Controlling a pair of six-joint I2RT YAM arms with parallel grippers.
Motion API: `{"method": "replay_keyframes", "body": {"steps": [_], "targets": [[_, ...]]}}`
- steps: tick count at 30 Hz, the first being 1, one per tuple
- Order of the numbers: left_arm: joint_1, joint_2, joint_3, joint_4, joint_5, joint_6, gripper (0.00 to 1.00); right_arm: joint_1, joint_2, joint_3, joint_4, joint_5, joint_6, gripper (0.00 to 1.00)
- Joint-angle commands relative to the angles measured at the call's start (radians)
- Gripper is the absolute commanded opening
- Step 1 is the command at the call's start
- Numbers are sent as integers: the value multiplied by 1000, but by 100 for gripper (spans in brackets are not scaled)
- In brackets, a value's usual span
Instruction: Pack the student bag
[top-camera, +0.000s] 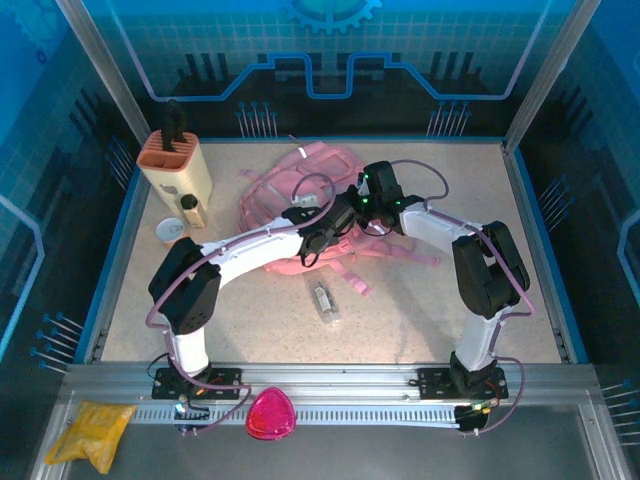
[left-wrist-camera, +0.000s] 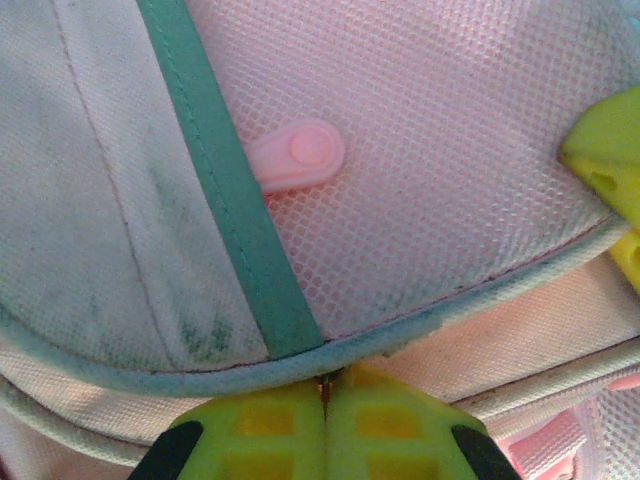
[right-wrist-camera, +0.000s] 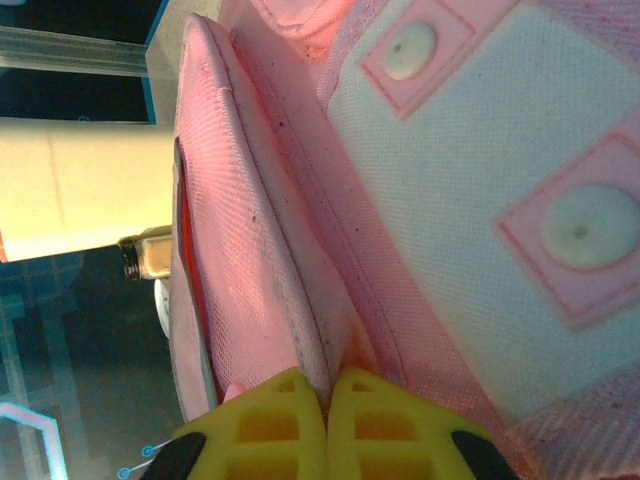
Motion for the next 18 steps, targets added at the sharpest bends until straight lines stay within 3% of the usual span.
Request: {"method": "replay_keyframes", "body": {"steps": [1, 8, 12, 18], "targets": [[25, -75, -48, 19, 10, 162, 0, -17, -75, 41, 23, 26, -48, 0], [108, -198, -186, 73, 125, 448, 0, -58, -79, 63, -48, 10, -121, 0], [158, -232, -229, 116, 175, 512, 0, -77, -82, 87, -112, 11, -179, 0], [146, -210, -203, 213, 318, 496, 0, -121, -63, 137, -197, 0, -256, 0]]}}
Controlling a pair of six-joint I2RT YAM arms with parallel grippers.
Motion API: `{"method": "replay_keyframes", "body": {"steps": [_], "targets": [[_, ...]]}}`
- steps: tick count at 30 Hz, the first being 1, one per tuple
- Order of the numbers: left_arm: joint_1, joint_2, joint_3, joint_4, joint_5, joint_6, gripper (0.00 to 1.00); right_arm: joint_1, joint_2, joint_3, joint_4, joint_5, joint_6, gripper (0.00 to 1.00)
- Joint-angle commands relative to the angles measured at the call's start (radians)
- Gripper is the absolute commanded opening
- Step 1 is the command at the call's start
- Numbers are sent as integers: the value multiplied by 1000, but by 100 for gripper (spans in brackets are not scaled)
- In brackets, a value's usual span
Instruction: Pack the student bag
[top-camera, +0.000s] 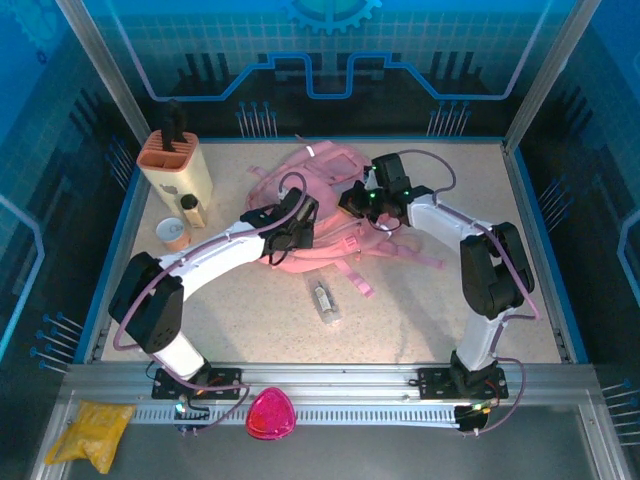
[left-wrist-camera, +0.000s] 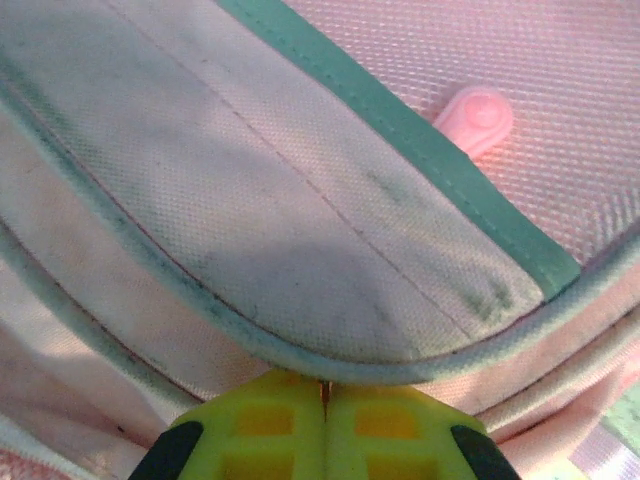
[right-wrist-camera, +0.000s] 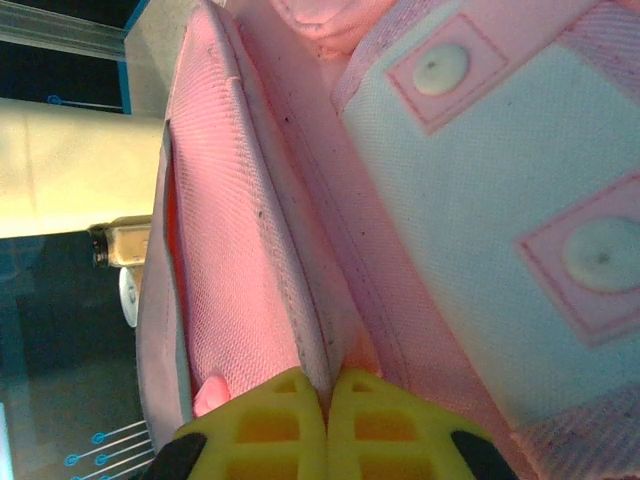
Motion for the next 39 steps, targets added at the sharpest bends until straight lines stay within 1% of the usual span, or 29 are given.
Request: {"method": "replay_keyframes", "body": {"steps": [1, 3, 6, 7, 9, 11, 13, 16, 18, 19, 21, 24, 27, 29, 31, 33, 34, 37, 38, 39], "targets": [[-12, 12, 31, 46, 90, 17, 0, -69, -45, 75, -48, 18, -95, 0], [-55, 40, 66, 77, 112, 8, 0, -97, -47, 96, -90, 23, -131, 0], [-117, 100, 149, 91, 108, -6, 0, -141, -13, 166, -181, 15, -195, 0], [-125, 123, 175, 97, 116, -16, 0, -159, 0, 187, -215, 11, -210, 6], [-129, 164, 219, 94, 123, -40, 0, -190, -2, 196, -243, -4, -227, 21], [-129, 197, 261, 80, 121, -47, 0, -209, -47, 168, -258, 0, -237, 40], [-131, 213, 277, 89, 144, -43, 0, -212, -109, 111, -259, 1, -231, 52], [-133, 223, 276, 107, 163, -29, 0, -193, -187, -1, -220, -53, -184, 61], [-132, 232, 281, 93, 157, -17, 0, -179, -222, -78, -196, -68, -136, 63], [-133, 237, 287, 85, 152, -8, 0, -169, -242, -136, -144, -76, -90, 63], [-133, 241, 297, 72, 152, 6, 0, -142, -255, -214, -35, -104, 1, 62], [-134, 235, 294, 75, 160, 13, 0, -108, -220, -230, 32, -117, 86, 58], [-134, 237, 293, 78, 171, 17, 0, -90, -190, -252, 115, -101, 155, 52], [-136, 238, 290, 76, 169, 23, 0, -78, -177, -253, 119, -69, 165, 47], [-135, 233, 294, 66, 172, 42, 0, -70, -149, -244, 133, -66, 159, 39], [-133, 228, 294, 52, 164, 68, 0, -73, -129, -235, 122, -71, 147, 27], [-133, 224, 294, 40, 157, 89, 0, -79, -131, -241, 120, -60, 136, 20], [-125, 208, 289, 5, 127, 173, 0, -104, -157, -253, 87, -16, 81, 4], [-120, 201, 281, -2, 120, 196, 0, -117, -156, -248, 74, -20, 61, 1], [-114, 191, 269, -6, 119, 224, 0, -132, -152, -235, 54, -34, 32, 0]]}}
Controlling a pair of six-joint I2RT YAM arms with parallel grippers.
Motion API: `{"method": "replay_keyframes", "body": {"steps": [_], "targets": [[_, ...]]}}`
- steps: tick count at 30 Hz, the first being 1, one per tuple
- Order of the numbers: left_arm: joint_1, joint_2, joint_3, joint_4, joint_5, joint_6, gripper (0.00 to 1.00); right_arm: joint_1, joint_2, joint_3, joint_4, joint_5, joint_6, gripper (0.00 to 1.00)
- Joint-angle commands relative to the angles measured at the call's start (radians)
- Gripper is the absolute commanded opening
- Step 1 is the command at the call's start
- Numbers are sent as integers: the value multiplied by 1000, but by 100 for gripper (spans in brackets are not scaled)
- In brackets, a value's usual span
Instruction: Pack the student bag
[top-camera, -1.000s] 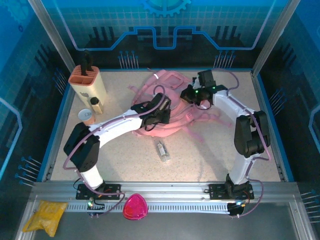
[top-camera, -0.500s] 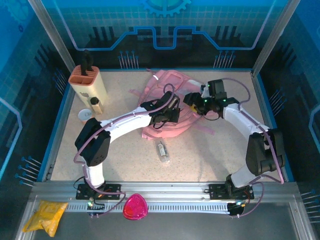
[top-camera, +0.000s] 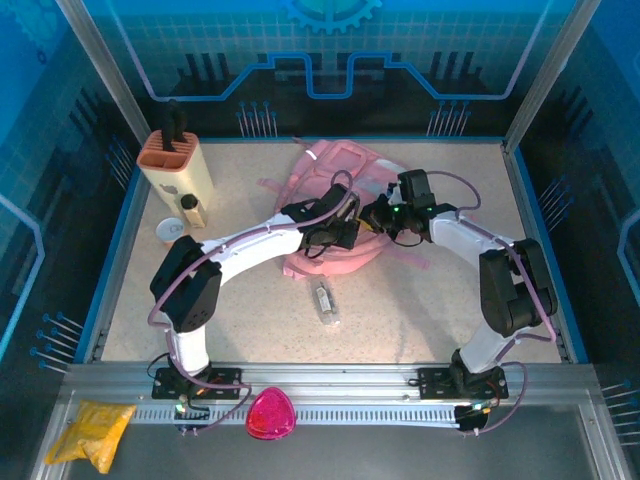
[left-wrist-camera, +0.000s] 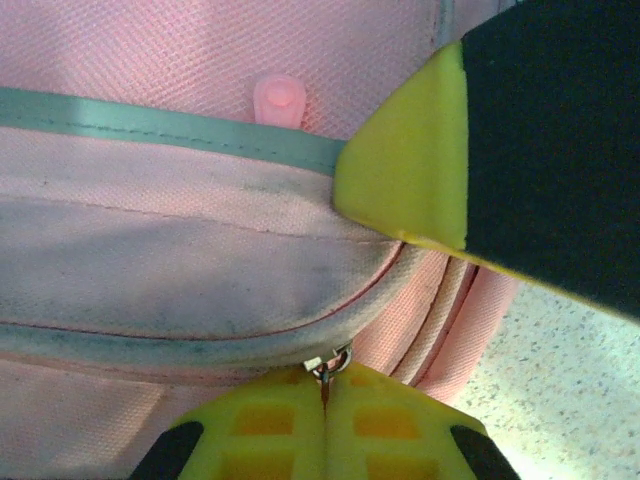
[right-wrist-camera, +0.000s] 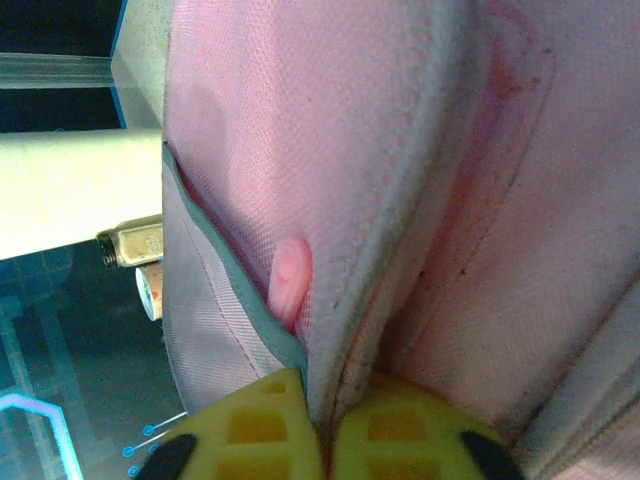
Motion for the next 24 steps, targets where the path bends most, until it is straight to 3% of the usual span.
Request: {"method": "replay_keyframes", "body": {"steps": [1, 11, 14, 17, 21, 24], "targets": [[29, -50, -5, -33, -21, 133, 0, -58, 4, 32, -35, 38, -111, 0], [234, -108, -137, -8, -5, 204, 0, -201, 23, 183, -231, 20, -337, 0], [212, -97, -132, 4, 58, 184, 0, -227, 51, 237, -242, 55, -359, 0], [126, -84, -109, 28, 56, 168, 0, -241, 119, 332, -301, 65, -399, 0], [47, -31, -33, 71, 50, 106, 0, -238, 151, 391, -341, 71, -427, 26], [21, 5, 20, 105, 34, 89, 0, -229, 88, 339, -358, 90, -428, 46]]}}
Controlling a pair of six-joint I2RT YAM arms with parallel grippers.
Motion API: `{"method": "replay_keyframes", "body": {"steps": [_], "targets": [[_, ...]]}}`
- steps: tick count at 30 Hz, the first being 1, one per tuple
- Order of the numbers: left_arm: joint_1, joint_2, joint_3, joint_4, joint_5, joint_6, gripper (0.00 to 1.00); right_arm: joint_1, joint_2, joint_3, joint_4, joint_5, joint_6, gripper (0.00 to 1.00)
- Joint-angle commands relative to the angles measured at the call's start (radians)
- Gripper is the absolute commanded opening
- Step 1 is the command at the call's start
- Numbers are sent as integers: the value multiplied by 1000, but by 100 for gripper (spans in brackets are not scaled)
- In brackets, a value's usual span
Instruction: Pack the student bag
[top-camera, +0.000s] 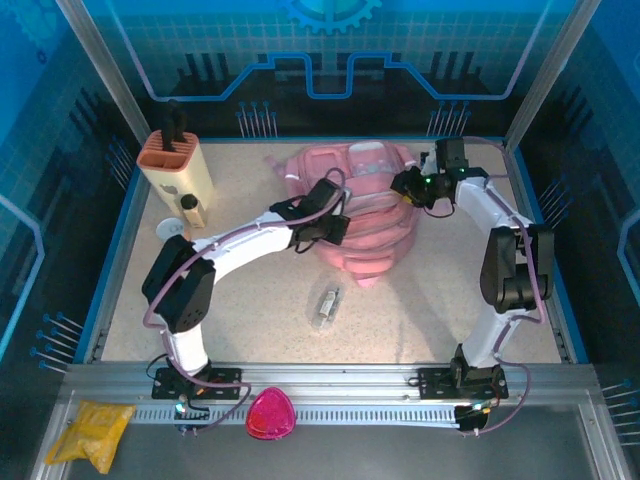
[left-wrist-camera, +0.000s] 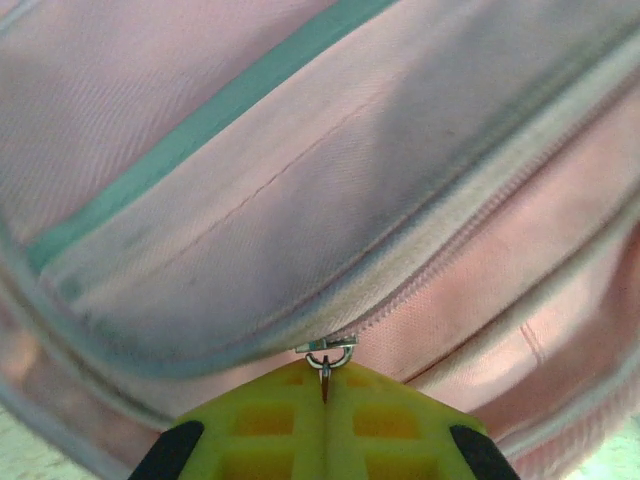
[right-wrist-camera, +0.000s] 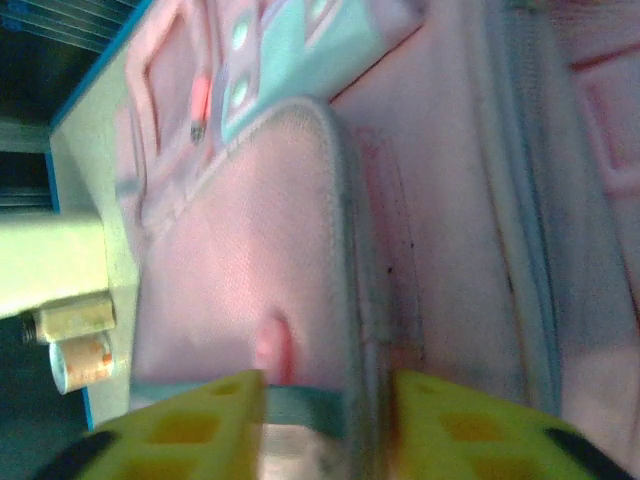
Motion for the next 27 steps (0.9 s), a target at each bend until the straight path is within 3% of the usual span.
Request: {"method": "replay_keyframes", "body": {"steps": [1, 8, 11, 18, 23, 27], "targets": [[-24, 34, 80, 35, 10, -41, 0, 3, -85, -39, -22, 48, -26, 50], [-29, 69, 120, 37, 30, -23, 0, 29, -256, -254, 9, -32, 40, 63], [-29, 72, 117, 35, 23, -10, 0, 73, -267, -287, 54, -80, 95, 63], [-29, 55, 99, 41, 49, 16, 0, 154, -215, -293, 157, -34, 202, 57], [-29, 49, 91, 36, 82, 78, 0, 163, -142, -241, 189, -13, 217, 44], [-9, 7, 40, 29, 77, 166, 0, 141, -123, -226, 157, 0, 181, 17]]}}
